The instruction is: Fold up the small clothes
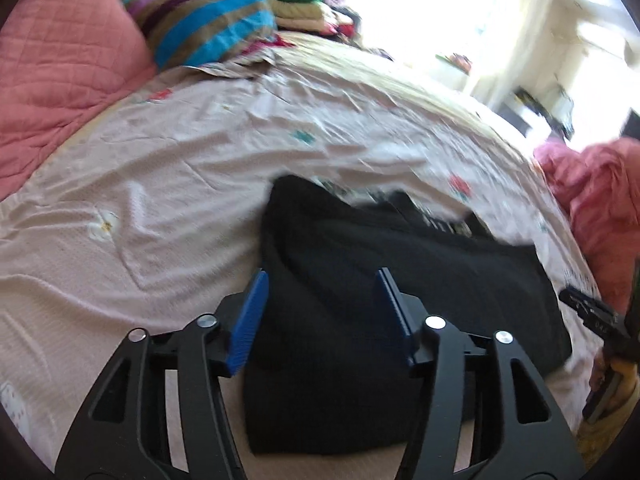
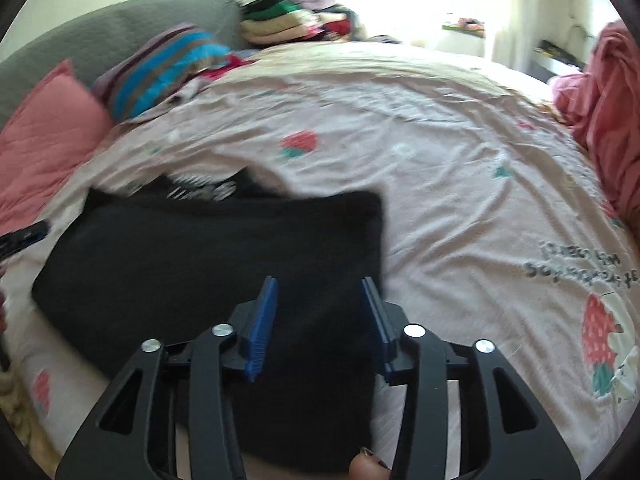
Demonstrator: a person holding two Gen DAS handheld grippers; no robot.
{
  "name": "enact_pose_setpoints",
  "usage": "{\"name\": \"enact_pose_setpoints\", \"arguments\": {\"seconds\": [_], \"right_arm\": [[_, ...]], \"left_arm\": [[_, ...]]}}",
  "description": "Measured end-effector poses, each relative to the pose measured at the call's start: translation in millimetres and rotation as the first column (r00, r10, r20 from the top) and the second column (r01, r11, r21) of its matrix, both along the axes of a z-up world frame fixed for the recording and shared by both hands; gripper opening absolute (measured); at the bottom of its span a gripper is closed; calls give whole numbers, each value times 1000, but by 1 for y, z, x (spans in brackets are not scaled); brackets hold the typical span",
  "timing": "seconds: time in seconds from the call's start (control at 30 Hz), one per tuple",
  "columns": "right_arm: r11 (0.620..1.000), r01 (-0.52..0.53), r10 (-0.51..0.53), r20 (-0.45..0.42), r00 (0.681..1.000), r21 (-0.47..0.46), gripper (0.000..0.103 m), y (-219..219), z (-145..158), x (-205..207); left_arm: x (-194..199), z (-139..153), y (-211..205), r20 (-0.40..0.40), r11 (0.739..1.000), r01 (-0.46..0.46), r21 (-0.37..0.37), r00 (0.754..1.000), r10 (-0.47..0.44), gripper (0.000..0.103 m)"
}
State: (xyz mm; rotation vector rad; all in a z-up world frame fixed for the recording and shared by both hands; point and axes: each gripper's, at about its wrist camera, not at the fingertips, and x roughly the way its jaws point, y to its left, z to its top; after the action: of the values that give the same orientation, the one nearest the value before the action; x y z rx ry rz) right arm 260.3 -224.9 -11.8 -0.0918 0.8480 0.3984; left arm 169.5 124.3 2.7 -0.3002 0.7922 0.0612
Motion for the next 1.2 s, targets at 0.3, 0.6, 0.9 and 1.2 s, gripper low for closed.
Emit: {"name": "enact_pose_setpoints", "arguments": {"seconds": [0.3,0.6,0.9,1.2], "right_arm": [[998,-66,65,-95,993,-9,46,14,-22,-44],[1000,-20,23,-121,992,22,46,1,-36,-60],[999,-11,16,-94,995,52,59,-7,-25,-68],[997,-4,10,-76,997,75,78,-12,-16,-76]], "left_arm": [[-20,-33,-33,-108,997,60,45,993,-55,55],[-41,-39,-37,-100,998,42,39,994,-38,56],[-51,-29,-37,-82,1000,20,16,996,-18,56],[-59,-22,-40,-76,1000,15,14,997,-14,65]]}}
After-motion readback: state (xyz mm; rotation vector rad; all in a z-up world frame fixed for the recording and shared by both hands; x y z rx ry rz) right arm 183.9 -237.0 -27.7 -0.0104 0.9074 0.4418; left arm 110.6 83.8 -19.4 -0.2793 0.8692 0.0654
